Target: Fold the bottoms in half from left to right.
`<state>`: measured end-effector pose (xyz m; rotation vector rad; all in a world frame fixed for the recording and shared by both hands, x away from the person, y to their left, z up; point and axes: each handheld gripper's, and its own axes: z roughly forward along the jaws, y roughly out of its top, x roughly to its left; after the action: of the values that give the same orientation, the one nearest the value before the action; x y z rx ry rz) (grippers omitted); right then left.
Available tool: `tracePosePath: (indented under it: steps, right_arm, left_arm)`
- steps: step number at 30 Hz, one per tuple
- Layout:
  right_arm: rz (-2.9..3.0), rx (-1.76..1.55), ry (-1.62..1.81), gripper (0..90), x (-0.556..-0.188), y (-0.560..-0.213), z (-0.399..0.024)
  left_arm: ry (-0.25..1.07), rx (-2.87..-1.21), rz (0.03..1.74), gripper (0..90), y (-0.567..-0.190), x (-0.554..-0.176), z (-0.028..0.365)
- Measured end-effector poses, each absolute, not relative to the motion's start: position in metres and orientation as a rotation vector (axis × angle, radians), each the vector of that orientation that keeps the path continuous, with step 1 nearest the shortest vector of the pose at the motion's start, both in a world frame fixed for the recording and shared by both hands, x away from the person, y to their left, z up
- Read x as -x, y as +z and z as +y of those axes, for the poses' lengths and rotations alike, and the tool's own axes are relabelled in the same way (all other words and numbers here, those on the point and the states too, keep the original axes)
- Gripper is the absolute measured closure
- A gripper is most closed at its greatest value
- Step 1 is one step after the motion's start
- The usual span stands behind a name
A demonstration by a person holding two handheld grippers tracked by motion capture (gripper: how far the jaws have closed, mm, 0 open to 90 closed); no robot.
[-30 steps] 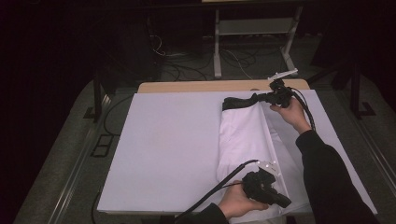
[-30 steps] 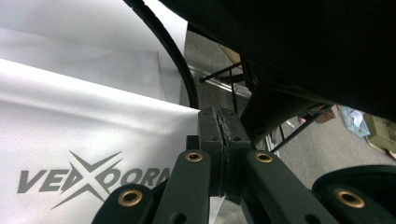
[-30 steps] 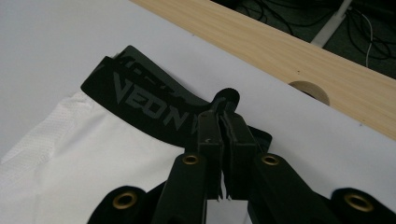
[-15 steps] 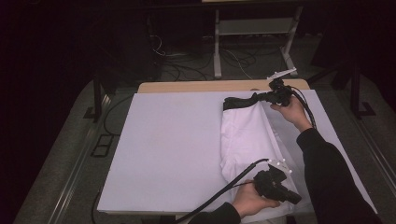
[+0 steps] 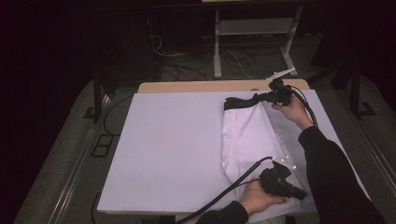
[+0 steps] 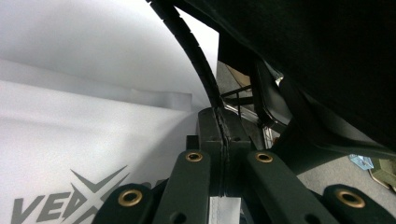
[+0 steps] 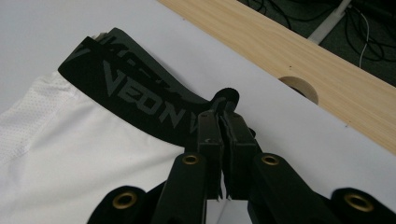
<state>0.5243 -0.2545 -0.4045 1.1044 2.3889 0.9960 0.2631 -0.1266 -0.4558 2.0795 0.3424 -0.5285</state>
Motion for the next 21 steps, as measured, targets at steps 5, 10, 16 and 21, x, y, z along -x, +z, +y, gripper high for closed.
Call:
tracePosePath:
  steps: [5, 10, 16, 21]
  right_arm:
    - [2.388, -1.1, 0.992, 85.8, -0.526, -0.4, -0.257]
    - [2.391, -1.091, 0.979, 85.8, -0.528, -0.398, -0.258]
    - [2.398, -1.082, 0.978, 85.7, -0.529, -0.4, -0.258]
    - [2.404, -1.071, 0.968, 85.7, -0.531, -0.401, -0.256]
  left_arm:
    - [-0.528, -2.074, 0.342, 87.8, -0.457, -0.265, -0.135]
    - [-0.529, -2.066, 0.349, 87.8, -0.459, -0.266, -0.14]
    - [-0.513, -2.05, 0.38, 87.6, -0.461, -0.27, -0.144]
    - [-0.515, -2.031, 0.4, 87.6, -0.463, -0.275, -0.149]
